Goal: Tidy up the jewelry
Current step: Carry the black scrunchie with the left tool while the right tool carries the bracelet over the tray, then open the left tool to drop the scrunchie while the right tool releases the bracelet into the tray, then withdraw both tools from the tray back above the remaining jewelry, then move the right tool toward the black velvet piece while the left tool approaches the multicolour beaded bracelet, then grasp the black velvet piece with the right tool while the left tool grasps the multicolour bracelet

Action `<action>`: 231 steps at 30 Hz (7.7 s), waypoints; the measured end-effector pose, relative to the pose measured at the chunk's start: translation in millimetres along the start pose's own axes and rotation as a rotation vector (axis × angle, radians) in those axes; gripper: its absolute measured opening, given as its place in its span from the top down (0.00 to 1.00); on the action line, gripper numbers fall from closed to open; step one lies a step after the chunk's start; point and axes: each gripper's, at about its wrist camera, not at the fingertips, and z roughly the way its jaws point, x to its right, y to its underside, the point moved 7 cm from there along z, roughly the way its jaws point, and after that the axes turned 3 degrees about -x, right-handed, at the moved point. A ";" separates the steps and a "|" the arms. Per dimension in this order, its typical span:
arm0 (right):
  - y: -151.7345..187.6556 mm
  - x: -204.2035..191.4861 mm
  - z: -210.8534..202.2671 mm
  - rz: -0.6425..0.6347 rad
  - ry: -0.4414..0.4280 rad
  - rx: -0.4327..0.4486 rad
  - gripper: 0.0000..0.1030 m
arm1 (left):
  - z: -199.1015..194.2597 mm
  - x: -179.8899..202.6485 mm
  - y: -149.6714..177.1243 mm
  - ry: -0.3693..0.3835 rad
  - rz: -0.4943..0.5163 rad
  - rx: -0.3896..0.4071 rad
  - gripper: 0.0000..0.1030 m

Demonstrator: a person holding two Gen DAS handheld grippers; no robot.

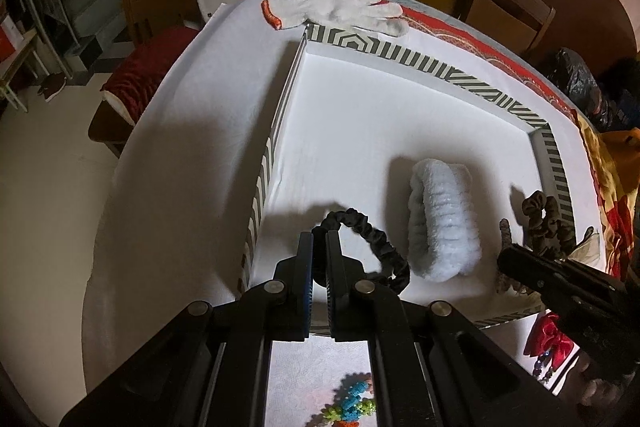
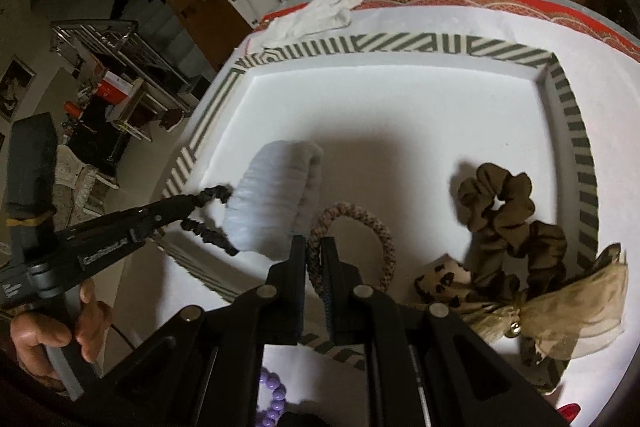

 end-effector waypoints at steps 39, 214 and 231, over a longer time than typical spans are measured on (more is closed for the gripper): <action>16.7 -13.9 -42.7 -0.008 0.026 0.080 0.53 | -38.9 2.9 15.0 -0.055 -0.007 0.063 0.59; 180.2 11.5 -90.1 -0.028 0.079 0.046 0.88 | -43.0 32.3 126.5 0.079 0.089 -0.046 0.97; 185.5 14.9 -87.9 -0.003 0.060 0.025 0.88 | -5.1 41.1 106.2 0.021 0.073 -0.080 0.69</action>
